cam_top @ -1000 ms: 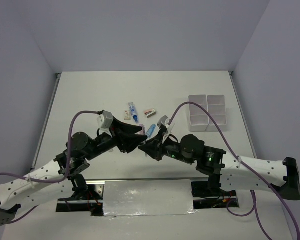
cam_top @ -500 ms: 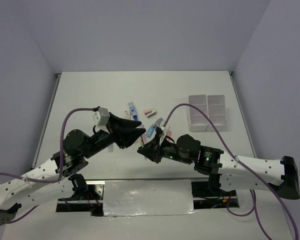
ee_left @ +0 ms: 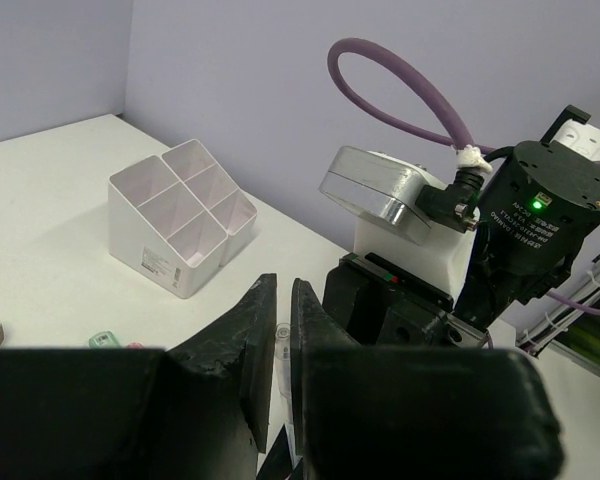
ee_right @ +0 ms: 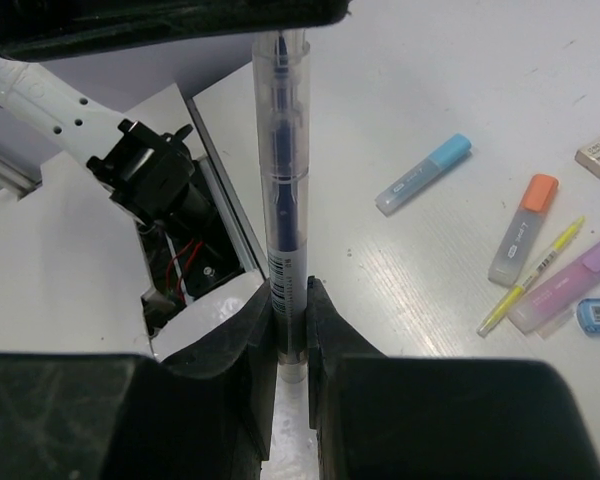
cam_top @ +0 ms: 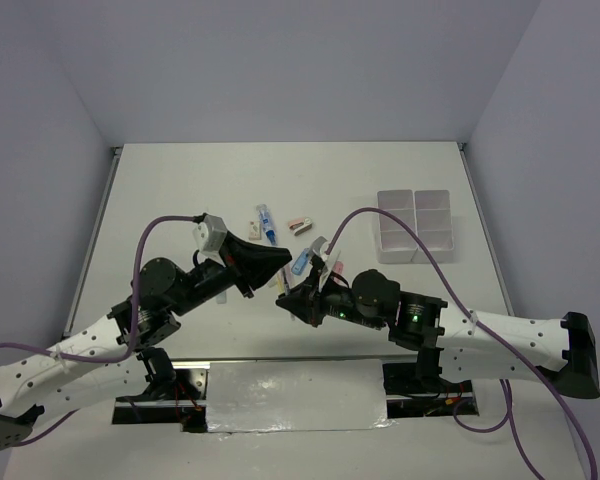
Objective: Sort the stationery into containers
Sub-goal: Close the pen cap on the pen.
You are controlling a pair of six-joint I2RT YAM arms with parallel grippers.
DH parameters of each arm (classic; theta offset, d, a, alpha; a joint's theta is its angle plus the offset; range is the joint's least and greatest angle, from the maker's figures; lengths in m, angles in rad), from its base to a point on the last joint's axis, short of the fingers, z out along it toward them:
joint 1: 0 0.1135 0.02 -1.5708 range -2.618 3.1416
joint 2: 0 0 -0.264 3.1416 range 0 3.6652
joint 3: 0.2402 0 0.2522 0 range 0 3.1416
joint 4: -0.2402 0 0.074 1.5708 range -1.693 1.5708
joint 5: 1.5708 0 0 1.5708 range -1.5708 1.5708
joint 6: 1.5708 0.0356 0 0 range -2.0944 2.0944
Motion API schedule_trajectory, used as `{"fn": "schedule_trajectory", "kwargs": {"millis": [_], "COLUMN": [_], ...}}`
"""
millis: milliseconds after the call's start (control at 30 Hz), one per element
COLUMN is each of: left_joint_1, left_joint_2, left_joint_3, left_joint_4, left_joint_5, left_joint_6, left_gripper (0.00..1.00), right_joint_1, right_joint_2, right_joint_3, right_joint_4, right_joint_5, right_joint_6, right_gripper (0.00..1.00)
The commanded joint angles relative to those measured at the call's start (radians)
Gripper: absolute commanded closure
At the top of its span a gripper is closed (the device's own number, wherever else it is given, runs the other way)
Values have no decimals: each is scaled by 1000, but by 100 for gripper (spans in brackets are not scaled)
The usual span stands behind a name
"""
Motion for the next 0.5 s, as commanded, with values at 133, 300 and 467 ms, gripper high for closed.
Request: {"fn": "schedule_trajectory", "kwargs": {"millis": [133,300,467], "left_joint_1": [-2,-2,-3], "left_joint_2": [8,19,36], "left_joint_3": [-22,-42,-86], "left_joint_4": [64,74,79], "left_joint_5": [45,69,76], "left_joint_6": [-6,-19,-42], "left_gripper": [91,95,100], "right_joint_1": [-2,-2,-46], "right_joint_2": [-15,-6,17], "right_joint_3": [53,105,198], "right_joint_4": [1,-2,4], "right_joint_5": [30,65,66], "right_joint_6": [-23,-51,-92], "right_gripper": [100,100,100]}}
